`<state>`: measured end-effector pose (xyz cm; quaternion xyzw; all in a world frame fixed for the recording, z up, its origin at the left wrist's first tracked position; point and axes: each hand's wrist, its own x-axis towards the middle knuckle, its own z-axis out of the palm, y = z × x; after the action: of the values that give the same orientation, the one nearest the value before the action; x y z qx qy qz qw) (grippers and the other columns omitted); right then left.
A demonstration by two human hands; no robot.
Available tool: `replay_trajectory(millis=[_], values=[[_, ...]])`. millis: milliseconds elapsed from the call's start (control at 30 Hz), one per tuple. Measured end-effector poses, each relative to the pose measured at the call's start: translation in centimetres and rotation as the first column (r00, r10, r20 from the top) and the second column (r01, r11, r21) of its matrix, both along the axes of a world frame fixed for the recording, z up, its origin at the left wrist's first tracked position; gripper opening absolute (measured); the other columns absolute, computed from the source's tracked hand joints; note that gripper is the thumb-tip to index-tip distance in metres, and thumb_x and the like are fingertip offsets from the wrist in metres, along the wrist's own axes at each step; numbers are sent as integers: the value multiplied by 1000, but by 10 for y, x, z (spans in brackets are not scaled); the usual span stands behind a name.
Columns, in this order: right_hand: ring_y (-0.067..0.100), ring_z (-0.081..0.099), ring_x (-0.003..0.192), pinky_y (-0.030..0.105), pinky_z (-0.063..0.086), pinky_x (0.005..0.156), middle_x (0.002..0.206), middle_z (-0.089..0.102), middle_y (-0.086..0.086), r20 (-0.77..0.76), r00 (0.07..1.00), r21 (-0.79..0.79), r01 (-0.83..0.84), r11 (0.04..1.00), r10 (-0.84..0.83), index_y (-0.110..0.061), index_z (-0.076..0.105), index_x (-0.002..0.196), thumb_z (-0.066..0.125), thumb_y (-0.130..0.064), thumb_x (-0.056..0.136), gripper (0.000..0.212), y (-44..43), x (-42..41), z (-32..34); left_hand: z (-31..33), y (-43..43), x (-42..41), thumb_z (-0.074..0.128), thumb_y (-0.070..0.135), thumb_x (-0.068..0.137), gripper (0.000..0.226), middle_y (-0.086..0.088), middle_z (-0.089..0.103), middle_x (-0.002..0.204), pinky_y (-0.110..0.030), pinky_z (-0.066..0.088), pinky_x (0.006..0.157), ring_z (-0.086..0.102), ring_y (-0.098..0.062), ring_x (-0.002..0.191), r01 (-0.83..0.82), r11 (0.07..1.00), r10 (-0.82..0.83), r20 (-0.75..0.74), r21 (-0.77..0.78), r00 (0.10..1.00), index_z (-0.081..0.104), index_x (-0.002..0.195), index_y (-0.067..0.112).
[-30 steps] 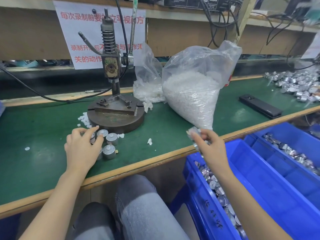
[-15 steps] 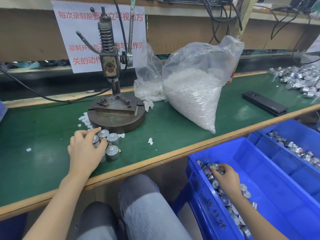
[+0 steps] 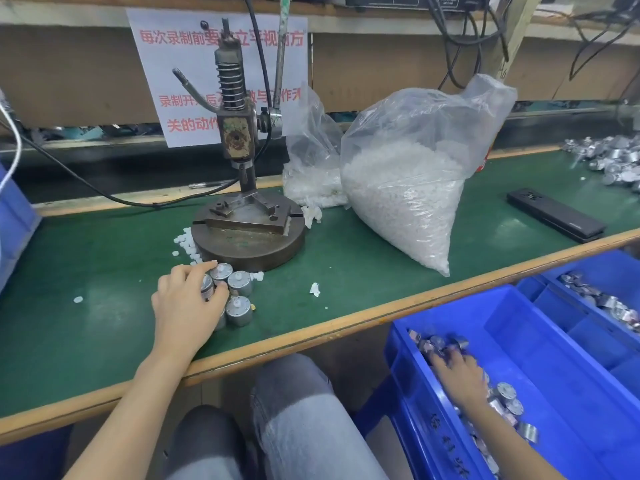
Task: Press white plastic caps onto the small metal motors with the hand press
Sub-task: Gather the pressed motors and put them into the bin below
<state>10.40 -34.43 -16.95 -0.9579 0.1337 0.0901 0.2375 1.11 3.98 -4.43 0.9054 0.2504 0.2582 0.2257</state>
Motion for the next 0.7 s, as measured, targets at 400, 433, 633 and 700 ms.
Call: replay_trajectory(millis=[400,433,633,700], values=[[25,51,89,34,41,84,93,50,2,786,593,168,-478,862,175,-4,63,97,69,2,78,21,115,-34,151,1,2,-6,52,16,91,30,-7,54,115,-40,30,93,41,-24,109,117,983,-107,74,-142,991,57,120,14],[23,51,94,26,38,89,97,51,2,751,598,160,-575,802,279,-5,61,105,71,-5,78,28,132,-37,156,1,2,-6,50,15,92,29,-5,55,111,-37,31,91,41,-21,106,148,975,-133,99,-164,986,57,120,13],[17,9,142,25,7,115,154,13,7,462,367,-50,-898,437,808,-20,20,148,70,-48,76,92,232,-53,139,2,-1,-9,45,13,95,24,6,51,100,-22,35,81,50,-6,92,304,924,-262,193,-233,946,58,115,17],[21,9,143,34,9,117,155,13,8,461,341,-76,-904,420,819,-19,16,149,71,-48,73,98,254,-56,133,2,-3,-9,42,13,96,23,9,51,100,-18,34,80,49,4,91,334,911,-283,222,-244,933,57,112,21]])
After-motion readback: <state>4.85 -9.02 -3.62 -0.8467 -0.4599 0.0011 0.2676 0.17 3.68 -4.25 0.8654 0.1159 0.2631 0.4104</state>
